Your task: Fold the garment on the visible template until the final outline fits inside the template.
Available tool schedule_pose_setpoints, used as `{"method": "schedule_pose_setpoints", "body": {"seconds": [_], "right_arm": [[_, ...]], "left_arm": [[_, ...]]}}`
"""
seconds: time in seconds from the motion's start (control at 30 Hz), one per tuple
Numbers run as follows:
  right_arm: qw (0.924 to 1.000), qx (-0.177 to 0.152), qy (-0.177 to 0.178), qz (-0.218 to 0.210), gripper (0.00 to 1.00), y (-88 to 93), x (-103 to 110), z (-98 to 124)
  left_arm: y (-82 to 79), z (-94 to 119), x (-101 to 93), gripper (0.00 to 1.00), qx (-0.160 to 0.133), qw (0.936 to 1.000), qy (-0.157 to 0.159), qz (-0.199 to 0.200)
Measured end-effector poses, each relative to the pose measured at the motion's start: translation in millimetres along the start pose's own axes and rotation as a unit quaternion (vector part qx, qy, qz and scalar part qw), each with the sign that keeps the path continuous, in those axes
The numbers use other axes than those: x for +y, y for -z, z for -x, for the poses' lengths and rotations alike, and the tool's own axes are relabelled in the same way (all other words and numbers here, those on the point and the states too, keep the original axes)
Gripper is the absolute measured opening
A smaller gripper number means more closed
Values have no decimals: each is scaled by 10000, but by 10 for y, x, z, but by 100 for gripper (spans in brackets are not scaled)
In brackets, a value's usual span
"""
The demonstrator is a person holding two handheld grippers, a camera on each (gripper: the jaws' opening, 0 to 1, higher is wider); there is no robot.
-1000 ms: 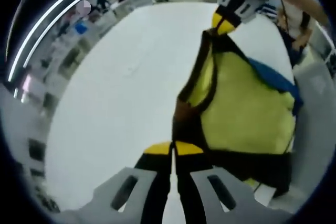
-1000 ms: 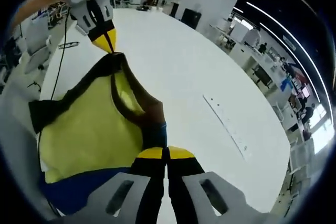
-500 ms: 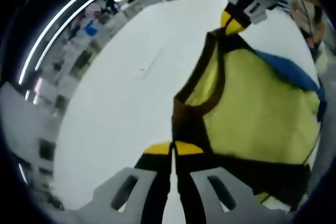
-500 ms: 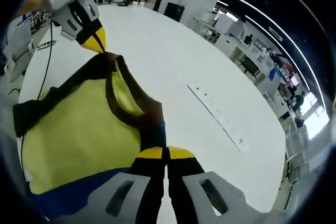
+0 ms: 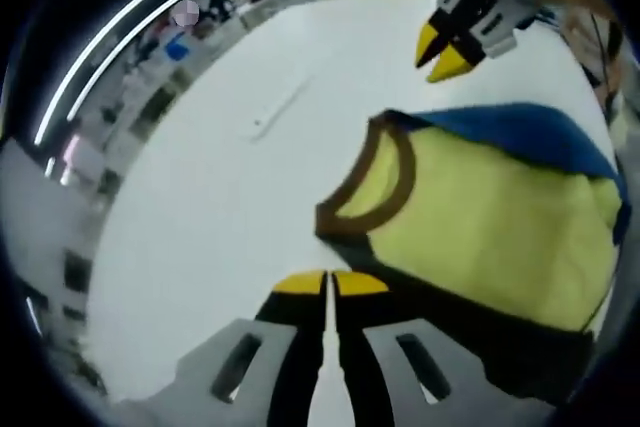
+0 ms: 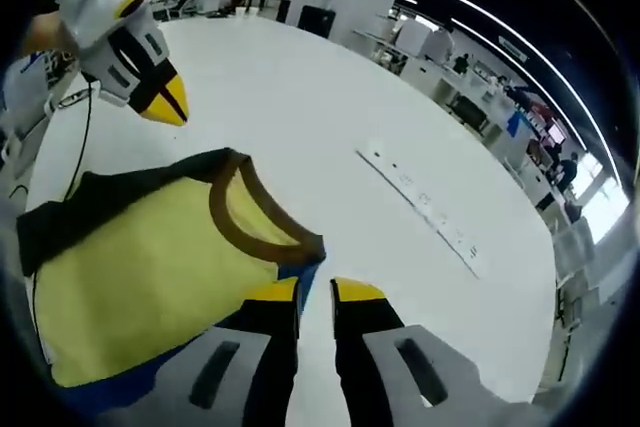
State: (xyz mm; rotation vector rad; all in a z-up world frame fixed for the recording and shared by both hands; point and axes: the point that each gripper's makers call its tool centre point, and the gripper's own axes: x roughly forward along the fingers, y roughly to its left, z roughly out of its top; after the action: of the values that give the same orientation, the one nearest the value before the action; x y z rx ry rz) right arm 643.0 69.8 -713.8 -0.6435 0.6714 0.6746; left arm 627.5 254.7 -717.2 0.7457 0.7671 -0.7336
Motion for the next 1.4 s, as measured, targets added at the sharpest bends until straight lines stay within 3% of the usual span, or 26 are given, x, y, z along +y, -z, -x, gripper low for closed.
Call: {"method": "schedule_pose_setpoints", "body": {"seconds": [0.13, 0.33, 0.53, 0.67, 0.8, 1.0, 1.13, 1.4], "right_arm": [[9999, -2, -58, 143, 19, -2, 69, 68], [9996, 12, -233, 153, 29, 20, 130, 115], [9984, 56, -519, 195, 40, 63, 285, 219], [9983, 47, -511, 271, 42, 69, 277, 289], [9961, 58, -867, 148, 56, 103, 444, 395], [9946, 110, -996, 252, 68, 152, 606, 517], [9942, 44, -1052, 225, 73, 136, 657, 602], [9934, 3, -1133, 177, 84, 107, 771, 759]], "left_arm": [[43, -3, -79, 10, 83, 9996, 247, 86], [66, 33, -118, 16, 82, 9996, 267, 50], [66, 148, -244, 25, 52, 9988, 491, -11], [125, 204, -380, 38, 139, 9972, 736, 16], [161, 310, -504, 43, 168, 9961, 865, -93], [209, 476, -782, 51, 252, 9915, 1243, -289], [177, 588, -862, 53, 177, 9892, 1336, -576], [90, 829, -929, 69, 87, 9869, 1373, -847]]}}
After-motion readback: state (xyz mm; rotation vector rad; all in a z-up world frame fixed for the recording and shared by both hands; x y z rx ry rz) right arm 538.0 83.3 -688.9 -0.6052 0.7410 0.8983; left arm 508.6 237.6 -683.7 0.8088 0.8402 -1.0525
